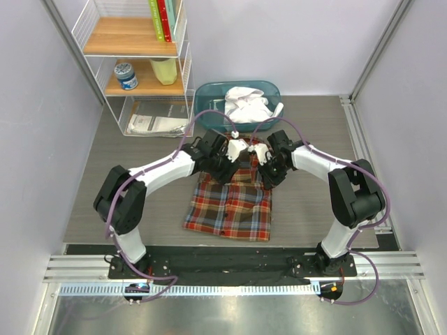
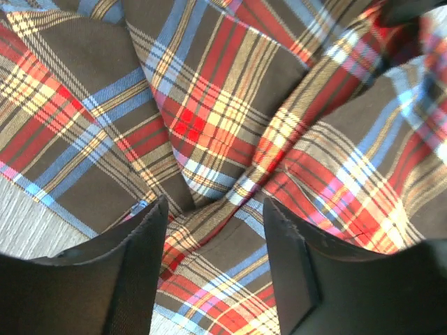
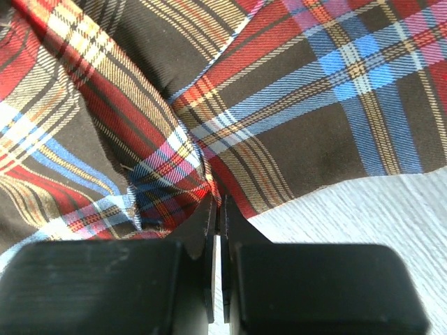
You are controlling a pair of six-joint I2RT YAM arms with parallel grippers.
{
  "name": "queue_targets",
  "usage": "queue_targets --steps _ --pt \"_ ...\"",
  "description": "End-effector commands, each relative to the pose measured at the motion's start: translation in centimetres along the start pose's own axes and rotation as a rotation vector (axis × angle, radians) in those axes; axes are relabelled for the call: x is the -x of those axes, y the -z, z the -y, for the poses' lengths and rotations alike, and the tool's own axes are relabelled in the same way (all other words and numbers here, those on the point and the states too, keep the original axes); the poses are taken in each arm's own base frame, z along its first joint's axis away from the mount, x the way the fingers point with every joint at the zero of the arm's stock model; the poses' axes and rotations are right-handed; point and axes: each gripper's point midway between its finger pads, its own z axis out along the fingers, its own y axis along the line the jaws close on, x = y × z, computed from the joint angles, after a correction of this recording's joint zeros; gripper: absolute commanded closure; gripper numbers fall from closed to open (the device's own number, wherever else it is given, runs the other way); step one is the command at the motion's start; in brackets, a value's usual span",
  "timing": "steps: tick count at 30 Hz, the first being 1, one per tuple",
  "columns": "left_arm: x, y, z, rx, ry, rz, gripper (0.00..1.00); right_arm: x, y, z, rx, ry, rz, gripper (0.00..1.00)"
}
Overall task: Fold and stack the long sleeve shirts
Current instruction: Fold the shirt
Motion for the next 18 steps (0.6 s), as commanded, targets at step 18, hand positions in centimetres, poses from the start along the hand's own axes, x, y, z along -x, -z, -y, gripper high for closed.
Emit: queue_targets --steps 18 --pt "-5.1 6.9 -0.6 -0.165 0.06 -0.028 0.2 2.9 1.5 3.6 -0.195 -0.003 0.134 0.99"
